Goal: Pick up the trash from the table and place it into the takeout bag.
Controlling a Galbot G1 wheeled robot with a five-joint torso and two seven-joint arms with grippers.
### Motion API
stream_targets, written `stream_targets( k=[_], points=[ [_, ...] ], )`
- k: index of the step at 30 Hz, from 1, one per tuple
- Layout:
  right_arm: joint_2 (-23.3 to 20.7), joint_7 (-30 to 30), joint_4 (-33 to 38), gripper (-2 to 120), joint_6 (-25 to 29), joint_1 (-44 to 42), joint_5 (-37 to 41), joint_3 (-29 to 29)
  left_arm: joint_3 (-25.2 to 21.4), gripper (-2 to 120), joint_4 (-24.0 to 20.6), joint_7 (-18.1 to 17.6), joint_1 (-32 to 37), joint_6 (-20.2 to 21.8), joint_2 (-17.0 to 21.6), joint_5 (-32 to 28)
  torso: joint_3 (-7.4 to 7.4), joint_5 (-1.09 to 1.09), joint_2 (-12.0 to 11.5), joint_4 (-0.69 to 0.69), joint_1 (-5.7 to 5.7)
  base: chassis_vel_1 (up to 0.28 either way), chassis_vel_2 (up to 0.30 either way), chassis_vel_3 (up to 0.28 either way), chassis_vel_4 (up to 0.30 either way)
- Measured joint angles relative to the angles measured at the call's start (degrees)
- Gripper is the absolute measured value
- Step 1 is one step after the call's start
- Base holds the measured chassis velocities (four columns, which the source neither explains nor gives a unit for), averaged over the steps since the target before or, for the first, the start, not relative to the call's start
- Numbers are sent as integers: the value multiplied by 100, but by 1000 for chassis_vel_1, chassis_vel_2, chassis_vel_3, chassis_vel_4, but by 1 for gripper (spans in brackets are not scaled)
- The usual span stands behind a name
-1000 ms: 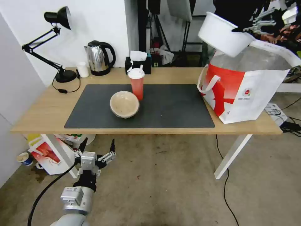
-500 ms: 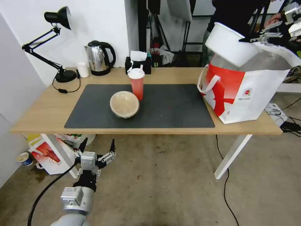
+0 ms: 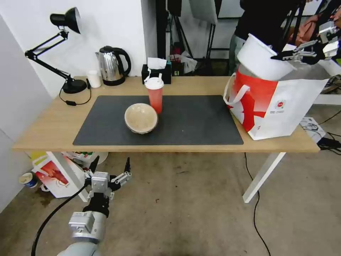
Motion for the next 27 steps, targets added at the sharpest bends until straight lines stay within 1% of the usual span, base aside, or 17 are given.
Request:
stream_targets(
  k=[4, 7, 21, 22, 23, 26, 27],
  points=[
    [45, 2, -93, 0, 2, -204, -83, 204, 0, 100, 0, 0, 0, 0, 0, 0, 0, 0, 0, -2, 0, 0, 0, 0, 0],
    [91, 44, -142, 0, 2, -340, -97, 297, 0, 100, 0, 0, 0, 0, 0, 0, 0, 0, 0, 0, 0, 0, 0, 0, 0],
    [131, 173, -90, 0, 60, -660, -116, 450, 0, 100, 0, 0, 0, 0, 0, 0, 0, 0, 0, -1, 0, 0, 0, 0, 0],
    [131, 182, -79, 3, 67, -674, -116, 453, 0, 100, 0, 0, 0, 0, 0, 0, 0, 0, 0, -1, 0, 0, 0, 0, 0],
    [131, 182, -79, 3, 67, -674, -116, 453, 0, 100, 0, 0, 0, 0, 0, 0, 0, 0, 0, -1, 0, 0, 0, 0, 0],
    [128, 193, -66, 15, 73, -691, -128, 462, 0, 100, 0, 0, 0, 0, 0, 0, 0, -1, 0, 0, 0, 0, 0, 0, 0],
    [128, 193, -66, 15, 73, -691, -128, 462, 0, 100, 0, 0, 0, 0, 0, 0, 0, -1, 0, 0, 0, 0, 0, 0, 0]
  ],
)
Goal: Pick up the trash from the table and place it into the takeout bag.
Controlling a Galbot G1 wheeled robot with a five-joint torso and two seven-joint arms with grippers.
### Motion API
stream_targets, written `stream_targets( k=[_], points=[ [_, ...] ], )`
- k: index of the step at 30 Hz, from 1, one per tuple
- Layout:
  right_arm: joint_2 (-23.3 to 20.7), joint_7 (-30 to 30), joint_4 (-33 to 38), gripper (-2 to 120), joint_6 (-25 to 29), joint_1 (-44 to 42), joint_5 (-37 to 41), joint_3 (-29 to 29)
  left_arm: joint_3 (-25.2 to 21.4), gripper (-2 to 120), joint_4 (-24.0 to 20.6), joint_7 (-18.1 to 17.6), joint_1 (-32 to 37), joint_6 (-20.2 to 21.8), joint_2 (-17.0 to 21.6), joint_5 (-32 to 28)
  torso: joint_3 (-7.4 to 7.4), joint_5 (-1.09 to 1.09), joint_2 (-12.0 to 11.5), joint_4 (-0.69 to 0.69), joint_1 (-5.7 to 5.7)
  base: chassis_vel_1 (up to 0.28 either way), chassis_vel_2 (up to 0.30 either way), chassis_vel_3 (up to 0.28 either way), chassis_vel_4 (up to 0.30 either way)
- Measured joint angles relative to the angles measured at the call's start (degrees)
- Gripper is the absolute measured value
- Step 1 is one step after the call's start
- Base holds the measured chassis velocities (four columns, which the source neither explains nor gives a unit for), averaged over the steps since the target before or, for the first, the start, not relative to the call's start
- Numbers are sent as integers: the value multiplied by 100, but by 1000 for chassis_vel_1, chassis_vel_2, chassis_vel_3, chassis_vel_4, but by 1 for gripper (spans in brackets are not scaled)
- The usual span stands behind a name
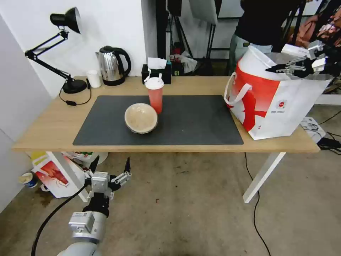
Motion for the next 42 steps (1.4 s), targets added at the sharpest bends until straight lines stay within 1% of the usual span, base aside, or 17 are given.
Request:
stream_targets(
  k=[1, 3, 5, 7, 10, 13, 15, 17, 19, 21, 28, 34, 36, 37, 38, 41, 42],
  points=[
    [0, 0, 0, 15, 0, 0, 0, 0, 0, 100, 0, 0, 0, 0, 0, 0, 0, 0, 0, 0, 0, 0, 0, 0, 0],
    [2, 10, -1, 36, -2, 18, -56, 8, 0, 100, 0, 0, 0, 0, 0, 0, 0, 0, 0, 0, 0, 0, 0, 0, 0],
    [3, 17, 0, 40, -3, 27, -56, 8, 0, 100, 0, 0, 0, 0, 0, 0, 0, 1, 0, 0, 0, 0, 0, 0, 0],
    [3, 53, 12, 52, -5, 71, -56, 5, 0, 100, 0, 0, 0, 0, 0, 0, 0, 0, 0, 0, 0, 0, 0, 0, 0],
    [4, 85, 16, 60, -6, 103, -55, -15, 0, 100, 0, 0, 0, 0, 0, 0, 0, 0, 0, 0, 0, 0, 0, 0, 0],
    [11, 115, 9, 75, -8, 194, -51, -97, 0, 100, 0, 0, 0, 0, 0, 0, 0, 0, 0, -1, 0, 0, 0, 0, 0],
    [13, 120, 7, 76, -8, 207, -50, -109, 0, 100, 0, 0, 0, 0, 0, 0, 0, 0, 0, -1, 0, 0, 0, 0, 0],
    [22, 134, 3, 86, -9, 232, -48, -128, 0, 100, 0, 0, 0, 0, 0, 0, 0, 0, 0, 0, 0, 0, 0, 0, 0],
    [22, 134, 3, 86, -9, 232, -48, -128, 0, 100, 0, 0, 0, 0, 0, 0, 0, 0, 0, 0, 0, 0, 0, 0, 0],
    [35, 154, 3, 99, -9, 271, -30, -146, 0, 100, 0, 0, 0, 0, 0, 0, 0, 0, 0, 0, 0, 0, 0, 0, 0],
    [6, 286, 279, 100, -12, 284, 288, -113, 0, 100, 0, 0, 0, 0, 0, 0, 0, 0, 0, 0, 0, 0, 0, 0, 0],
    [-71, 636, 579, 100, 25, 164, 737, 200, 0, 100, 0, 0, 0, 0, 0, 0, 0, -1, 0, 1, 0, 0, 0, 0, 0],
    [-167, 907, 786, 100, 41, -1, 1043, 351, 0, 100, 0, 0, -1, 0, 0, 0, 0, -1, 0, 0, 0, 0, 0, 0, 0],
    [-297, 1358, 1174, 100, 135, -427, 1464, 760, 0, 100, 0, 0, 0, 0, 0, 0, 0, 0, 0, -1, 0, 0, 0, 0, 0],
    [-297, 1358, 1174, 100, 135, -427, 1464, 760, 0, 100, 0, 0, 0, 0, 0, 0, 0, 0, 0, -1, 0, 0, 0, 0, 0],
    [-512, 2267, 2033, 100, 301, -1132, 2131, 1264, 0, 100, 0, 0, 0, 0, -1, 0, 0, 3, 0, -1, 0, 0, 0, 0, 0],
    [-512, 2267, 2033, 100, 301, -1132, 2131, 1264, 0, 100, 0, 0, 0, 0, -1, 0, 0, 3, 0, -1, 0, 0, 0, 0, 0]
  ],
)
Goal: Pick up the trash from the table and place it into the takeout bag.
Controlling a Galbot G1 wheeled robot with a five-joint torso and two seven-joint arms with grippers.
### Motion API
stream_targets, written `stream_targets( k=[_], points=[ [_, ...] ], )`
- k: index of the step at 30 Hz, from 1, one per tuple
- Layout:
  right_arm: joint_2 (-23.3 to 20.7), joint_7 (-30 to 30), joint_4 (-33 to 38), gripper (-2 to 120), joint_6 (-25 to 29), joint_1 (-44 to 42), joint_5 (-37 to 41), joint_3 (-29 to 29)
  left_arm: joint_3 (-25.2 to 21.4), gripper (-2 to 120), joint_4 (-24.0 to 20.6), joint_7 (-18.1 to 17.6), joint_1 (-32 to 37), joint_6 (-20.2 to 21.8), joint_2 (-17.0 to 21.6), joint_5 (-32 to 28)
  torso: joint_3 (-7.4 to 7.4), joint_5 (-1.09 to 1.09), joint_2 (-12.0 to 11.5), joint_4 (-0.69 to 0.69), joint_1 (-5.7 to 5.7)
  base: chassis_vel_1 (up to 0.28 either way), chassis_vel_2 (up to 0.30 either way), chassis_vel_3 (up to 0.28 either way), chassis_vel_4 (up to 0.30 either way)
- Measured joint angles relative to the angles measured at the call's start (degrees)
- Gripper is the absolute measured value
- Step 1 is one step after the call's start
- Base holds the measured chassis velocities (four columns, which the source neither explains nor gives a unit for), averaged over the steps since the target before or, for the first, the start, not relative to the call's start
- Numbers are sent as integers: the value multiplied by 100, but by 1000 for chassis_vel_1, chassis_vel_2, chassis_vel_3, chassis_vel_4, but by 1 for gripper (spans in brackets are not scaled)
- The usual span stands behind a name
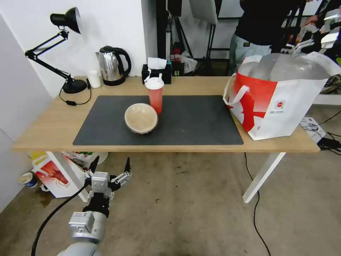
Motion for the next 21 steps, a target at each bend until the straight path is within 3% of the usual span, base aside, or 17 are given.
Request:
stream_targets(
  k=[2, 4, 5, 8, 9, 12, 13, 16, 21],
  points=[
    [-222, 1054, 927, 100, 307, -508, 513, 207, 0, 100, 0, 0, 0, 0, 0, 0, -1, -3, 1, 0, 0, 0, 0, 0, 0],
    [-275, 1394, 1198, 100, 472, -638, 599, 232, 0, 100, 0, 0, 0, 0, 2, 0, -1, -5, 1, 0, -1, 0, 0, 0, 0],
    [-329, 2073, 1724, 100, 797, -906, 756, 282, 0, 100, 0, 0, 0, 0, 1, 0, -1, -4, 0, 0, -1, 0, 0, 0, 0],
    [-301, 3385, 2656, 100, 1171, -1369, 1033, 387, 0, 100, 0, 0, 0, 0, 0, 0, 0, -4, 1, 1, 0, 0, 0, 0, 0],
    [-301, 3385, 2656, 100, 1171, -1369, 1033, 387, 0, 100, 0, 0, 0, 0, 0, 0, 0, -4, 1, 1, 0, 0, 0, 0, 0],
    [-2, 4530, 3557, 100, 1492, -2017, 864, 505, -1, 100, -1, -1, 0, 0, 1, 0, 0, -2, 1, 2, -1, 0, 0, 0, 0],
    [-2, 4530, 3557, 100, 1492, -2017, 864, 505, -1, 100, -1, -1, 0, 0, 1, 0, 0, -2, 1, 2, -1, 0, 0, 0, 0],
    [340, 5404, 4127, 100, 1558, -2397, 467, 534, 0, 100, 0, 0, 0, 0, 0, 0, 0, -2, 1, 1, -1, 0, 0, 0, 0],
    [743, 6072, 4590, 100, 1573, -2777, 45, 511, 0, 100, 0, 0, 0, 0, 0, 0, 0, -3, 0, 2, -1, 0, 0, 0, 0]
  ],
)
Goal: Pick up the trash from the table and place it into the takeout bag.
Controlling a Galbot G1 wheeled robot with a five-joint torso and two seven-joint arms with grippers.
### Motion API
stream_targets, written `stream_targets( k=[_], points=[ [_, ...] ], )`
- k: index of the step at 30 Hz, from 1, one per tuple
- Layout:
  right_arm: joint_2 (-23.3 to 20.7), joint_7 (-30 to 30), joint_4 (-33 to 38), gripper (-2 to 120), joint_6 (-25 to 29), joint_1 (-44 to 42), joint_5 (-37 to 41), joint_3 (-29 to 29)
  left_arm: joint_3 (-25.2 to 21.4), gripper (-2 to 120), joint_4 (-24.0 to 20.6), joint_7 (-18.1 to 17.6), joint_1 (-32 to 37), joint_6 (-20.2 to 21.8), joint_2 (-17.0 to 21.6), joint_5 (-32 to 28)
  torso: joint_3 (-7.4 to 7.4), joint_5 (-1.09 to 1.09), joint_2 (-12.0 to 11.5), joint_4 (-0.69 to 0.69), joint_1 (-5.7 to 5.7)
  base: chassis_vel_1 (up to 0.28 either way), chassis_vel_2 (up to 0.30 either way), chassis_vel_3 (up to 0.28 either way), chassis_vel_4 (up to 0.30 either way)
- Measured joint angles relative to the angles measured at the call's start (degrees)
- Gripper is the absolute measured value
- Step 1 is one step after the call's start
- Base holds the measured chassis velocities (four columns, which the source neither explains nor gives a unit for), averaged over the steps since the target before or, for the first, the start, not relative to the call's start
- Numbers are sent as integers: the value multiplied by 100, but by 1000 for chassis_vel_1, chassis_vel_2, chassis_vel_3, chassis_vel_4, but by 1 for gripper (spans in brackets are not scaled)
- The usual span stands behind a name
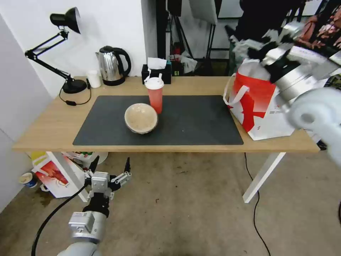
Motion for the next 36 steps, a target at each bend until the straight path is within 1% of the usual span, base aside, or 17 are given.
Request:
stream_targets(
  k=[1, 5, 6, 10, 11, 13, 14, 16, 18, 19, 22, 23, 26, 27, 31, 32, 36],
  points=[
    [0, 0, 0, 100, 0, 0, 0, 0, 0, 100, 0, 0, 0, 0, 0, 0, 0, 0, 0, 0, 0, 0, 0, 0, 0],
    [365, 440, 318, 100, 4, -496, -389, -10, 0, 100, 0, 0, 0, 0, 0, 0, 0, 0, 0, -1, 0, 0, 0, 0, 0],
    [365, 440, 318, 100, 4, -496, -389, -10, 0, 100, 0, 0, 0, 0, 0, 0, 0, 0, 0, -1, 0, 0, 0, 0, 0],
    [731, 858, 555, 100, 122, -1177, -1002, 55, 0, 100, 0, 0, 0, 0, -2, 0, 0, 1, 0, 0, 0, 0, 0, 0, 0],
    [731, 858, 555, 100, 122, -1177, -1002, 55, 0, 100, 0, 0, 0, 0, -2, 0, 0, 1, 0, 0, 0, 0, 0, 0, 0],
    [946, 955, 772, 100, 151, -1627, -1350, 240, 0, 100, 0, 0, 0, 0, 1, 0, 0, 1, 0, -1, 0, 0, 0, 0, 0],
    [1060, 971, 918, 100, 157, -1886, -1520, 362, 0, 100, 0, 0, 0, 0, 0, 0, 0, 0, 0, -1, 0, 0, 0, 0, 0],
    [1103, 974, 962, 100, 157, -1974, -1581, 406, 0, 100, 0, 0, 0, 0, 1, 0, -1, 0, 0, -1, 0, 0, 0, 0, 0],
    [1480, 975, 1191, 100, 198, -2679, -2229, 788, 0, 100, 0, -1, 0, 0, 0, 0, 0, 0, 0, -1, 0, 0, 0, 0, 0],
    [1480, 975, 1191, 100, 198, -2679, -2229, 788, 0, 100, 0, -1, 0, 0, 0, 0, 0, 0, 0, -1, 0, 0, 0, 0, 0],
    [1901, 876, 1375, 100, 312, -3497, -2913, 1121, 0, 100, 0, 0, 0, 0, 0, 1, -1, 2, 0, -1, 0, 0, 0, 0, 0],
    [1901, 876, 1375, 100, 312, -3497, -2913, 1121, 0, 100, 0, 0, 0, 0, 0, 1, -1, 2, 0, -1, 0, 0, 0, 0, 0],
    [2445, 695, 1521, 100, 469, -4314, -3733, 1326, 0, 100, 0, 1, 0, 0, 2, 0, -1, 1, 0, -2, -1, 0, 0, 0, 0],
    [2445, 695, 1521, 100, 469, -4314, -3733, 1326, 0, 100, 0, 1, 0, 0, 2, 0, -1, 1, 0, -2, -1, 0, 0, 0, 0],
    [3039, 677, 1550, 100, 713, -4928, -4737, 1423, -1, 100, 0, 0, 0, 0, 0, 0, -1, 0, 0, 0, 0, 0, 0, 0, 0],
    [3039, 677, 1550, 100, 713, -4928, -4737, 1423, -1, 100, 0, 0, 0, 0, 0, 0, -1, 0, 0, 0, 0, 0, 0, 0, 0],
    [3436, 726, 1523, 100, 1024, -5617, -5437, 1405, 0, 100, 0, 0, 0, 0, 0, 0, -1, 0, 0, -1, -1, 0, 0, 0, 0]
  ],
)
